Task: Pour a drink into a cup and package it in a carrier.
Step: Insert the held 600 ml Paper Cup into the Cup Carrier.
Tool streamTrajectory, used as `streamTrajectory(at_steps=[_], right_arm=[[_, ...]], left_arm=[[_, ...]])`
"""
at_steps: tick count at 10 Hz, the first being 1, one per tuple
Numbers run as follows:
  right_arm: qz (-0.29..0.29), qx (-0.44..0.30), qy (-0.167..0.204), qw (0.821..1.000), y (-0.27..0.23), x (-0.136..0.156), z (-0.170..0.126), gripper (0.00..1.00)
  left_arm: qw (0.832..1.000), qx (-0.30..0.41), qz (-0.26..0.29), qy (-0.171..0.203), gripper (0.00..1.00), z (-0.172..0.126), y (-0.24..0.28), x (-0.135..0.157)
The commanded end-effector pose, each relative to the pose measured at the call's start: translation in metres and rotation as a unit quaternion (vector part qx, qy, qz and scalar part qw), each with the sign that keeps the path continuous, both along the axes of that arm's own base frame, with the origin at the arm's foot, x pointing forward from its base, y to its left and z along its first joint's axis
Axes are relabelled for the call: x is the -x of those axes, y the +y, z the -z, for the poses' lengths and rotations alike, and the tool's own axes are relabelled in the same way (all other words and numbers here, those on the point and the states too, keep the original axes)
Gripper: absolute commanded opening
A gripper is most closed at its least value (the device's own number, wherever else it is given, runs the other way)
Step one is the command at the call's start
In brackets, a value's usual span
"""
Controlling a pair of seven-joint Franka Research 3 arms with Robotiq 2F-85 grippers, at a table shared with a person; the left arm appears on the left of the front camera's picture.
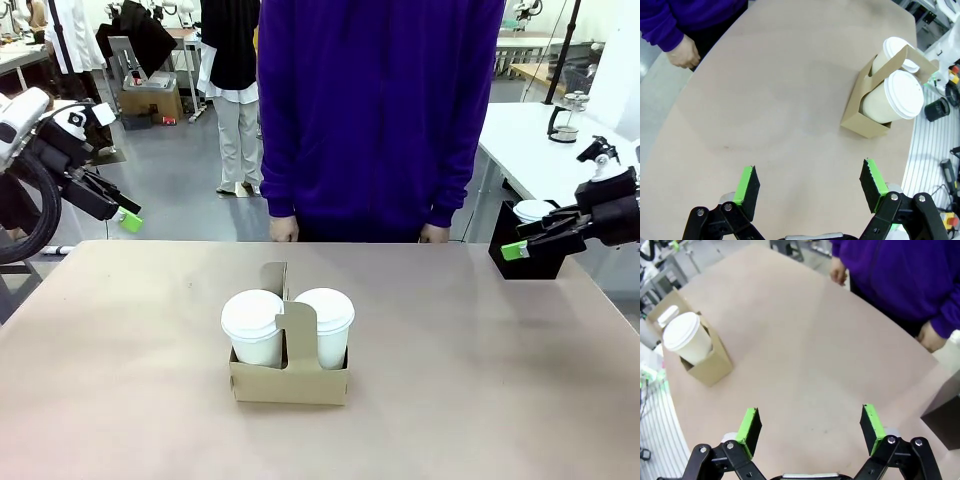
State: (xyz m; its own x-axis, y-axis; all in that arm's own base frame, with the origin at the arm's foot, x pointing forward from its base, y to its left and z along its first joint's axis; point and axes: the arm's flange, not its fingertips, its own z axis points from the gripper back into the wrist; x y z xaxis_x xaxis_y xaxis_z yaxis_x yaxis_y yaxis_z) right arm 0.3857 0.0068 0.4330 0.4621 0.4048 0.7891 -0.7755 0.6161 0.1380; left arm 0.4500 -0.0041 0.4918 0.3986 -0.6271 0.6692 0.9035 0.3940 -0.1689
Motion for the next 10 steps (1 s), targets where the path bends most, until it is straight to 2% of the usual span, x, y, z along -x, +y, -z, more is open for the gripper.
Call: streamTrajectory(at_steps=[1,10], right_arm=[[-0.008,-0.004,-0.01,1.0,0.0014,0.0004,-0.0018,1.0],[-0.008,-0.004,-0.01,1.0,0.0014,0.0004,-0.0018,1.0]], left_arm=[[1.0,-0.004,-0.006,0.002,1.0,-0.0008,-0.0012,-0.0005],[1.0,-0.004,-0.006,0.002,1.0,-0.0008,-0.0012,-0.0005]])
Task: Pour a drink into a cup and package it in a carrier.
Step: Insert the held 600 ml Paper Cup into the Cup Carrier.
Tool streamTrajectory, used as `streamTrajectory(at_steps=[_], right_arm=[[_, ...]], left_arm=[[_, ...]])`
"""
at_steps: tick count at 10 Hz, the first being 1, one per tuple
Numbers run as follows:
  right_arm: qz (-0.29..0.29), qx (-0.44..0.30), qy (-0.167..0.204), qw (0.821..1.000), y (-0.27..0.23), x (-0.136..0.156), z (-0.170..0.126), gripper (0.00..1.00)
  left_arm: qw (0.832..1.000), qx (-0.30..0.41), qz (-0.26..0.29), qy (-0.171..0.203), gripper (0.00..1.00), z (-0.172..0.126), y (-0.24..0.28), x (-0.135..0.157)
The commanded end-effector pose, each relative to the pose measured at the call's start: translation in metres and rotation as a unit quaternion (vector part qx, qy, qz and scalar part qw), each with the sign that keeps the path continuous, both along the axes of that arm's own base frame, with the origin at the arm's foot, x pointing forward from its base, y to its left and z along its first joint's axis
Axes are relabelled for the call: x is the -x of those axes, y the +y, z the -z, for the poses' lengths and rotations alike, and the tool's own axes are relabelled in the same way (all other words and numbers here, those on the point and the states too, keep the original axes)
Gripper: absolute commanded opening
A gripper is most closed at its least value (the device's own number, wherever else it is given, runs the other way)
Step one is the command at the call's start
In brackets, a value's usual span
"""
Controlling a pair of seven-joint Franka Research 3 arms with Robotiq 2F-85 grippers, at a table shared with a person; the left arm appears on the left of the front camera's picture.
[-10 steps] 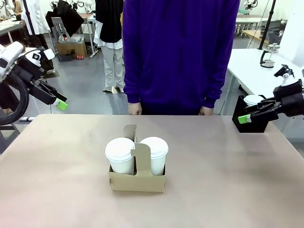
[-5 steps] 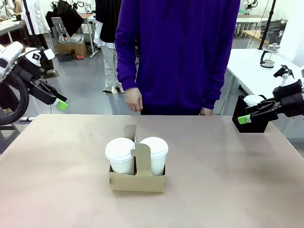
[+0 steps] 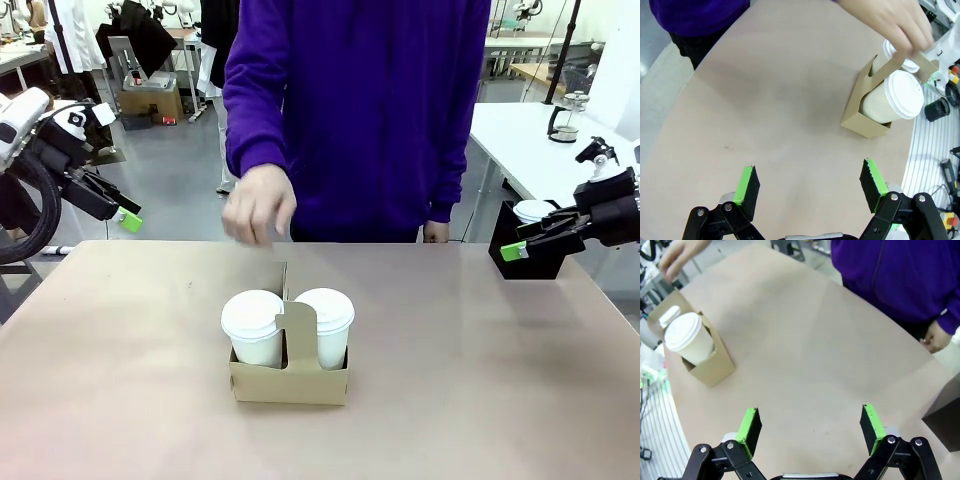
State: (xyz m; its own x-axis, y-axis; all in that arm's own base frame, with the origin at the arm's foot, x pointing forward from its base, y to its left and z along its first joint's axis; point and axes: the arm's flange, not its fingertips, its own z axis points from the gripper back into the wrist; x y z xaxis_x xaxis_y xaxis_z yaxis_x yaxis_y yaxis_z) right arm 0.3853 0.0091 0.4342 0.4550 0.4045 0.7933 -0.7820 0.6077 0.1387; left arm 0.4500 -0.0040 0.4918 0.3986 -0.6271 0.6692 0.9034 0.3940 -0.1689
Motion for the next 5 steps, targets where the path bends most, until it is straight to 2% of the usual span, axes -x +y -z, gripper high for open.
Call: streamTrajectory(at_steps=[1,5], right_arm=[[-0.004,-0.001,-0.008,1.0,-0.0009,0.0001,-0.0005,1.0],[-0.004,-0.001,-0.008,1.0,-0.0009,0.0001,-0.0005,1.0]], left_arm=[[1.0,-0.004,-0.006,0.002,1.0,-0.0008,-0.0012,-0.0005],[1.0,-0.004,-0.006,0.002,1.0,-0.0008,-0.0012,-0.0005]])
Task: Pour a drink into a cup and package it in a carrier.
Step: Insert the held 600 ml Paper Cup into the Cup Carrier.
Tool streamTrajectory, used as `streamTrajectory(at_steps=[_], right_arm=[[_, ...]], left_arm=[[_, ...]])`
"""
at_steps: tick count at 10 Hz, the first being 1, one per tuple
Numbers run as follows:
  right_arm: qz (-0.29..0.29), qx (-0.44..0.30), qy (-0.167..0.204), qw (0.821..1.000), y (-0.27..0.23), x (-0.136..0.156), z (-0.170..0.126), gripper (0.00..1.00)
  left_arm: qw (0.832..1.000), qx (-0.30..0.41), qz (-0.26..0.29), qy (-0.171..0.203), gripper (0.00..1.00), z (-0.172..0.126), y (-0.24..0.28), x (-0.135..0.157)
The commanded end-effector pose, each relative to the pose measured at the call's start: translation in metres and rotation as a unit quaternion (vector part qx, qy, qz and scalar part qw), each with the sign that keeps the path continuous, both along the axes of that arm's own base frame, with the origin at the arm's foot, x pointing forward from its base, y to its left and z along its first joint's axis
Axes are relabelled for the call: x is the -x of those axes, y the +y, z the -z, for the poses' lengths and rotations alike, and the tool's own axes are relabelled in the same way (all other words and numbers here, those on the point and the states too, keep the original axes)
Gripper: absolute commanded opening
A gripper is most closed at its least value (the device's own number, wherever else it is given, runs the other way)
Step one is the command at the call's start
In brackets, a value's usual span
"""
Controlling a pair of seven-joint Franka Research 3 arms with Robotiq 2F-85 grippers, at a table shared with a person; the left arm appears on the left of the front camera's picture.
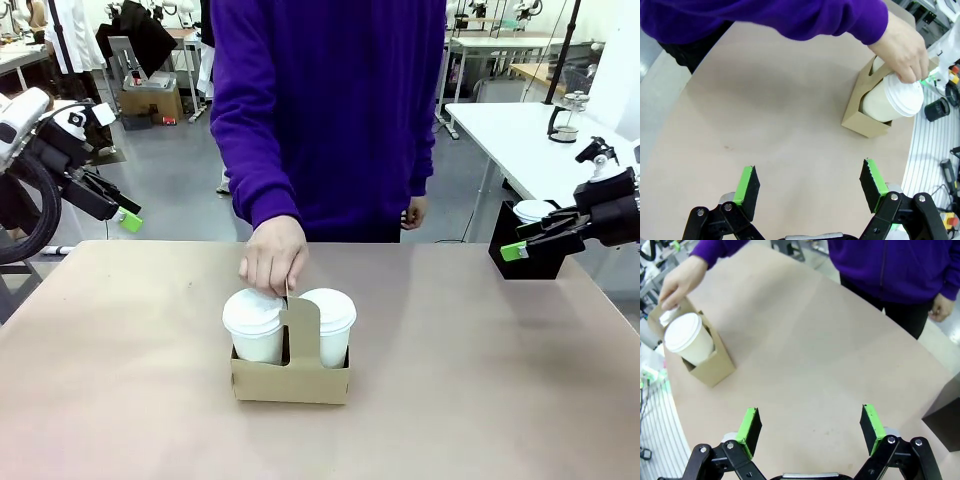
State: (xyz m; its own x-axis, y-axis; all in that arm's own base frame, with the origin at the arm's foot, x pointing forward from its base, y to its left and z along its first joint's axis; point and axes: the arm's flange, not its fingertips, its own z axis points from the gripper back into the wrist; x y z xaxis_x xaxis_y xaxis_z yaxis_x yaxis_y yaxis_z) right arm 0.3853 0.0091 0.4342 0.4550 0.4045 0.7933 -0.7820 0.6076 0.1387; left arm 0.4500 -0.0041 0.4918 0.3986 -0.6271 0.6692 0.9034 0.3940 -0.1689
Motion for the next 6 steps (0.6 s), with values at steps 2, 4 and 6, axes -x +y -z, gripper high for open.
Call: streamTrajectory(at_steps=[2,4,6], right_arm=[[-0.003,-0.001,-0.008,1.0,-0.001,0.0001,-0.0005,1.0],[-0.003,-0.001,-0.008,1.0,-0.001,0.0001,-0.0005,1.0],[-0.003,-0.001,-0.008,1.0,-0.001,0.0001,-0.0005,1.0]], left_arm=[[1.0,-0.004,-0.006,0.002,1.0,-0.0008,-0.0012,-0.0005],[1.0,-0.004,-0.006,0.002,1.0,-0.0008,-0.0012,-0.0005],[1.0,-0.004,-0.006,0.002,1.0,-0.0008,-0.0012,-0.0005]])
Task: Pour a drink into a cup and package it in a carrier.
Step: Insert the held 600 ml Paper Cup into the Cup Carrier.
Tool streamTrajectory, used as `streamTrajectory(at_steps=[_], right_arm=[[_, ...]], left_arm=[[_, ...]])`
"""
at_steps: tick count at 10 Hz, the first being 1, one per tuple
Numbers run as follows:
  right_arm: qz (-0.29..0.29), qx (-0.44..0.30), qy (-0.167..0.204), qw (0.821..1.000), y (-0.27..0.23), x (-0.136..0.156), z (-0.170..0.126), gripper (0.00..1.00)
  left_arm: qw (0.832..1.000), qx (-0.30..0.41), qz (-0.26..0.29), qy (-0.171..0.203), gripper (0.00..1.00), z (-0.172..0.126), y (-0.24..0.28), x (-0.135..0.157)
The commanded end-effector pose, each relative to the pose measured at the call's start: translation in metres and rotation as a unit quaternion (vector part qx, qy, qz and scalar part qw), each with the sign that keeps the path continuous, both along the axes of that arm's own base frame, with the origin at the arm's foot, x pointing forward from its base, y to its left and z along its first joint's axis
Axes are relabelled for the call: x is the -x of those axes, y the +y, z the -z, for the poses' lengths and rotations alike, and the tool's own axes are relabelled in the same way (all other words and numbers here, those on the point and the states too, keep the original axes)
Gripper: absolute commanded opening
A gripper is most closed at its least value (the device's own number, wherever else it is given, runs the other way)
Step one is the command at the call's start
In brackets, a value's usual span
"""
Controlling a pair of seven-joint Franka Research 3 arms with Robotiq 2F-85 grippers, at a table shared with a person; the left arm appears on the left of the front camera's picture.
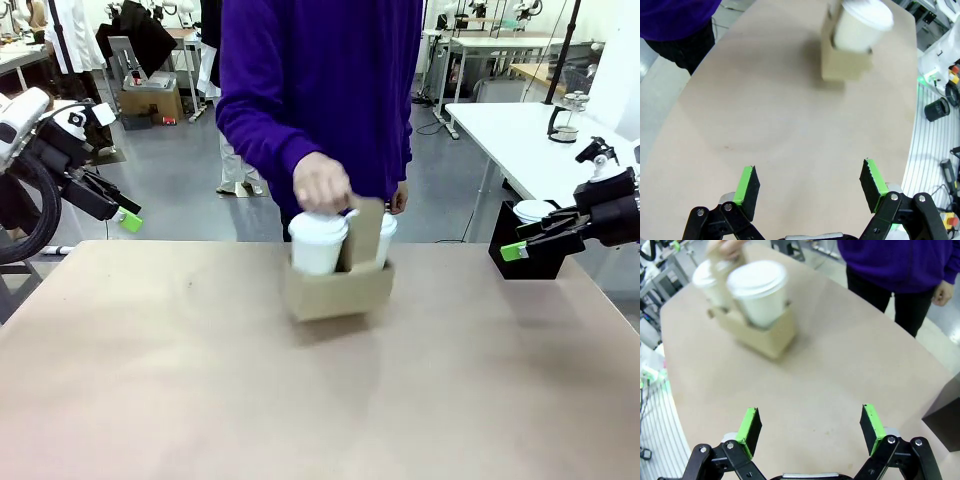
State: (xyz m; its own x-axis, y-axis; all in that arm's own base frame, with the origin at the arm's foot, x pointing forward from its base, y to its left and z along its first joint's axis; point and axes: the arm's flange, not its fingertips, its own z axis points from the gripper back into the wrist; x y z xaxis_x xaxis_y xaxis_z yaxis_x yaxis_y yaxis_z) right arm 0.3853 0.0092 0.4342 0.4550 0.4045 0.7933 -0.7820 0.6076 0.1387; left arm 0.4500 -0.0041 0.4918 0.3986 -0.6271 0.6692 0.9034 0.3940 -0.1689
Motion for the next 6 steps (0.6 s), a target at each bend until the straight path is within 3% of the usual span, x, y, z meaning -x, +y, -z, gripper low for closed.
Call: streamTrajectory(at_steps=[1,6], right_arm=[[-0.003,-0.001,-0.008,1.0,-0.001,0.0001,-0.0005,1.0],[-0.003,-0.001,-0.008,1.0,-0.001,0.0001,-0.0005,1.0]], left_arm=[[1.0,-0.004,-0.006,0.002,1.0,-0.0008,-0.0012,-0.0005],[1.0,-0.004,-0.006,0.002,1.0,-0.0008,-0.0012,-0.0005]])
